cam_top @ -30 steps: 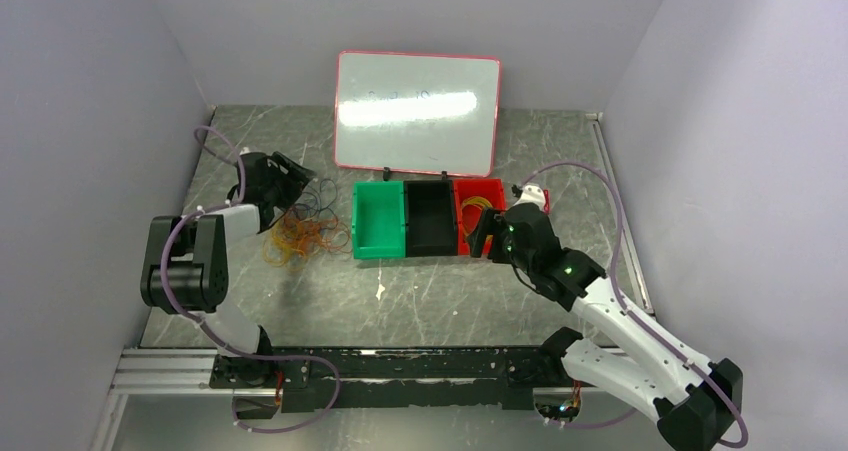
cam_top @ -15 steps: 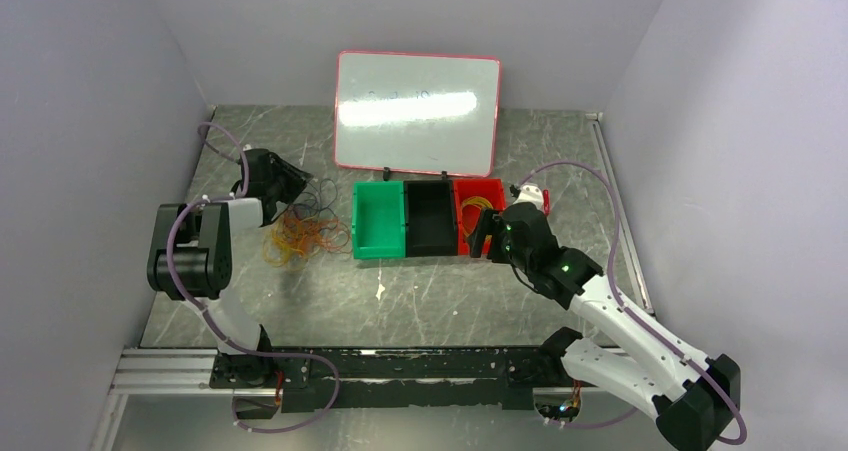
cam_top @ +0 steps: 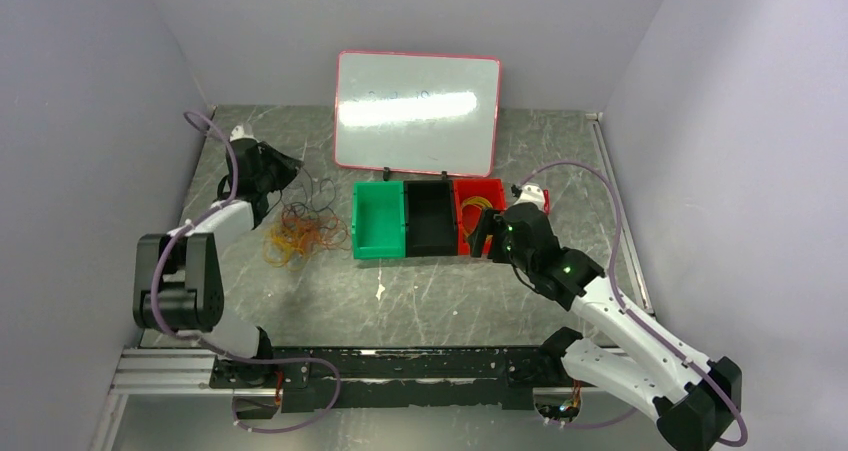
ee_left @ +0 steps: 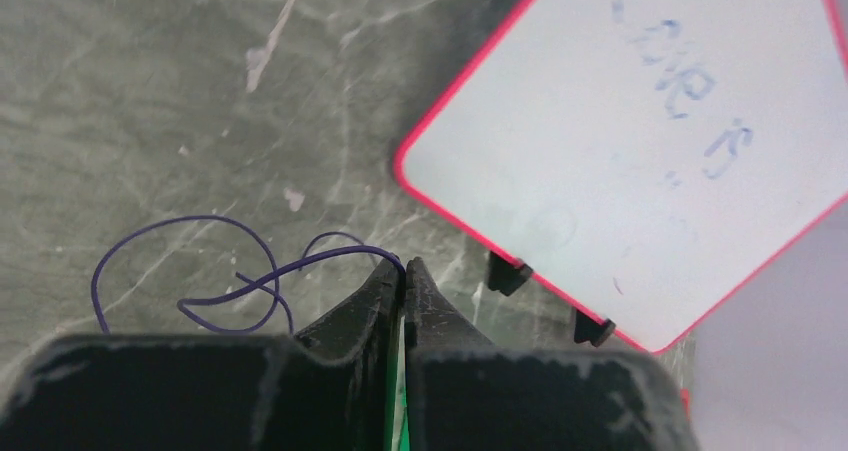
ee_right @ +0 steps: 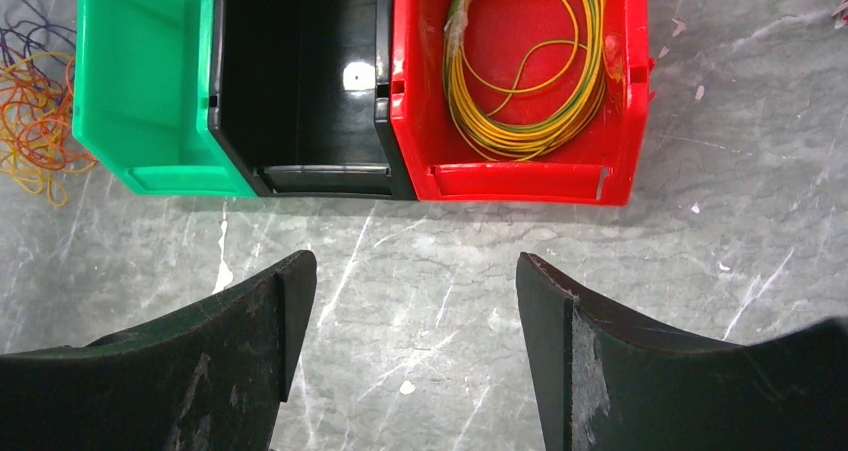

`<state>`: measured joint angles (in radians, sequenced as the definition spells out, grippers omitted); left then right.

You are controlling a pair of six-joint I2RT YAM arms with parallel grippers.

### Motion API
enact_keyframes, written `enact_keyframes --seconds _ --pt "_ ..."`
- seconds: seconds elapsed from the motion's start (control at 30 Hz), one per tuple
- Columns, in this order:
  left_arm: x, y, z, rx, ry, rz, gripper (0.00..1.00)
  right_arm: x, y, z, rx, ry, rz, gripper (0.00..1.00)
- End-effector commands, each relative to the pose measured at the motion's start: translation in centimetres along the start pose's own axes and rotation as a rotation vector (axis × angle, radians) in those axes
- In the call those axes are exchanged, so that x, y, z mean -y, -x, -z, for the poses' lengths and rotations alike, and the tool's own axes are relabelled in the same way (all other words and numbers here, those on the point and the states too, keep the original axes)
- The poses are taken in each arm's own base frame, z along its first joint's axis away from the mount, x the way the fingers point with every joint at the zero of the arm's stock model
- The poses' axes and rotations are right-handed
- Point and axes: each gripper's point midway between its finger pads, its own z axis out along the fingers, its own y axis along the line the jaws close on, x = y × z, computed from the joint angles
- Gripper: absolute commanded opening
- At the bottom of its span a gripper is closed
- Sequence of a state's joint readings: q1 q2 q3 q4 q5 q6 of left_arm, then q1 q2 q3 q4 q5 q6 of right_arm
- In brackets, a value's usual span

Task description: Untangle the cables

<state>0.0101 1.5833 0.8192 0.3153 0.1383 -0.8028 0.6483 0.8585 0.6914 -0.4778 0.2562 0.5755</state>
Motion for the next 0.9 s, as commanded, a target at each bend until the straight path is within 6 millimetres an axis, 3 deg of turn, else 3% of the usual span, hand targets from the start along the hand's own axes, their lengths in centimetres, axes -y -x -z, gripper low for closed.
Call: enact_keyframes --seconds 0.0,0.3,0.5,0.6,0.87 --pt "3.7 2.0 2.9 0.029 -0.109 -0.149 0.07 -0.1 0.6 0.3 0.032 0.006 -0.009 0.77" --pt "8.6 2.6 9.8 0.010 -0.282 -0.377 0.07 -3.0 6.0 3.6 0.274 0.193 -0.028 0.77" --pt "11.4 2.2 14.0 -0.024 -0.407 -0.466 0.07 -5.1 8.3 2.8 0.285 0.224 0.052 0.80" --pt "13.1 2.3 16.0 -0.023 -0.481 -0.507 0.07 -8.0 9.6 3.0 0.280 0.326 0.105 0.81" --pt "15.0 2.8 18.8 -0.046 -0.528 -0.575 0.07 -16.9 9.6 2.8 0.324 0.757 0.243 0.85"
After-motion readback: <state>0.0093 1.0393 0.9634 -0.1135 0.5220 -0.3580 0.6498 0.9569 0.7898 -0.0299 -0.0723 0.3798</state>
